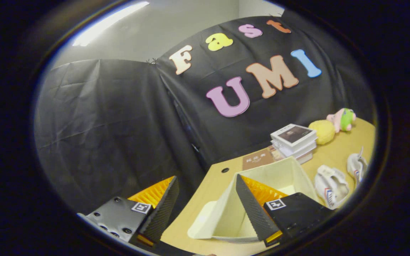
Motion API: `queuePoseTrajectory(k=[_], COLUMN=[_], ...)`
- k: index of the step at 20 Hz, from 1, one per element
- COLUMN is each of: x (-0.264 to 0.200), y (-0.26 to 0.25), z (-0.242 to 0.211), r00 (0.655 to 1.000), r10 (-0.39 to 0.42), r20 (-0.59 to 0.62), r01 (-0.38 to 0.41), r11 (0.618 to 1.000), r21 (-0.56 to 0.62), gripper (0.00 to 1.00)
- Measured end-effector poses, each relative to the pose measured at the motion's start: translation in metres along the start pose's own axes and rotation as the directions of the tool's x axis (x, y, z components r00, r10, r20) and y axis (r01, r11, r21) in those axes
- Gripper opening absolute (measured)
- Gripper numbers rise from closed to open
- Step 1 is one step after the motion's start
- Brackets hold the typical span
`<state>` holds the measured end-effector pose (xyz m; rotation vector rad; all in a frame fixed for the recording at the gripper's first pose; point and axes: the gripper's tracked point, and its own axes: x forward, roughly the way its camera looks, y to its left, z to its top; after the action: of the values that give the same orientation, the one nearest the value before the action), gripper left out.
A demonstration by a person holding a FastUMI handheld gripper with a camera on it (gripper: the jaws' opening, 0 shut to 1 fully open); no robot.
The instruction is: Open the storage box then place both shoes into the box .Put the left shoe in first, then the right shoe, with the right side of both shoes facing outward in a uniform manner.
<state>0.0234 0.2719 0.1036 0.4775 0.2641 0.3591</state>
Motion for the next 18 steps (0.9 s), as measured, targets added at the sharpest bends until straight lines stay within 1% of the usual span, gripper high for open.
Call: queuePoseTrajectory(k=[2, 4, 6, 7, 9, 10, 11, 13, 14, 18], x=[-0.019, -0.04, -0.059, -0.064, -0.072, -0.075, -0.078, -0.084, -0.084, -0.091], y=[-0.038, -0.076, -0.122, -0.142, -0.173, -0.191, -0.211, -0.241, -0.253, -0.292], z=[0.022, 0.038, 0.046, 0.047, 0.046, 0.04, 0.029, 0.004, -0.006, -0.041], r00=[0.995, 0.98, 0.947, 0.929, 0.897, 0.875, 0.846, 0.789, 0.764, 0.688], r10=[-0.089, -0.191, -0.317, -0.369, -0.442, -0.483, -0.529, -0.599, -0.621, -0.67], r20=[0.038, 0.057, 0.047, 0.037, 0.005, -0.026, -0.061, -0.141, -0.173, -0.278], r01=[0.089, 0.193, 0.32, 0.371, 0.44, 0.477, 0.518, 0.573, 0.59, 0.634], r11=[0.996, 0.981, 0.944, 0.923, 0.891, 0.871, 0.844, 0.799, 0.782, 0.742], r21=[-0.006, -0.028, -0.081, -0.1, -0.108, -0.118, -0.138, -0.183, -0.199, -0.217], gripper=[1.0, 1.0, 1.0, 1.0, 1.0, 1.0, 1.0, 1.0, 1.0, 1.0])
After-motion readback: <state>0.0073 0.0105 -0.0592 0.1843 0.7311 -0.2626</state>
